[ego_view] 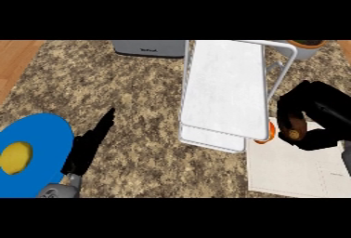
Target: Pick the sweet potato from the placemat and place it in the tiered shelf
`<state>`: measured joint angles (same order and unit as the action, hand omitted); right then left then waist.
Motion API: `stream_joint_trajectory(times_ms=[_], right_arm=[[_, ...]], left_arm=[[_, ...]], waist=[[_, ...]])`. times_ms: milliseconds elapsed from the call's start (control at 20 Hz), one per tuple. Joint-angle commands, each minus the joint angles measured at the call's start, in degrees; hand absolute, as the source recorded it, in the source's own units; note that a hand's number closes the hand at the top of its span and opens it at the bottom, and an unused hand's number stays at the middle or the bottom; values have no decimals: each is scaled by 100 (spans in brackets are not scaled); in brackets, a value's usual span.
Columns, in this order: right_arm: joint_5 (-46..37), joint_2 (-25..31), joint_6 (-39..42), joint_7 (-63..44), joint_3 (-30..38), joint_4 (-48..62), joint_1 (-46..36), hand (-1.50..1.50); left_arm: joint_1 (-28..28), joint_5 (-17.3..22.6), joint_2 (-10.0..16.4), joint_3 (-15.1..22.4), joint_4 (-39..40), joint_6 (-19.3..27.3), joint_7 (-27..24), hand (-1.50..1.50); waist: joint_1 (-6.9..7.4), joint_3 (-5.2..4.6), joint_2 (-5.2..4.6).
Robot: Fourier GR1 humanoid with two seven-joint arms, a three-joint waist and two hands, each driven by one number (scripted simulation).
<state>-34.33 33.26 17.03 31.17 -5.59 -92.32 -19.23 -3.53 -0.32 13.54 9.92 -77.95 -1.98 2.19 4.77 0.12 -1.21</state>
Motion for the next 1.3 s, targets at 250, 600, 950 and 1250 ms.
stream_joint_trajectory(times_ms=[250, 600, 950, 1250], right_arm=[[1655, 480, 1958, 73, 1001, 2489, -3077, 150], [1131, -311, 1514, -117, 627, 4431, -4864, 150], [390, -1295, 753, 118, 65, 5103, -5539, 150], [-69, -1908, 344, 306, -153, 6175, -6074, 150]], left_arm=[[154, -19, 39, -4, -99, -35, 63, 0], [161, -96, -163, -6, 67, 77, -86, 0], [-86, -129, -241, -161, 208, 175, 79, 0], [2, -183, -95, -186, 92, 45, 53, 0]], waist=[[-27, -18, 44], [-123, -17, 34], [-263, -16, 59], [-195, -18, 36]])
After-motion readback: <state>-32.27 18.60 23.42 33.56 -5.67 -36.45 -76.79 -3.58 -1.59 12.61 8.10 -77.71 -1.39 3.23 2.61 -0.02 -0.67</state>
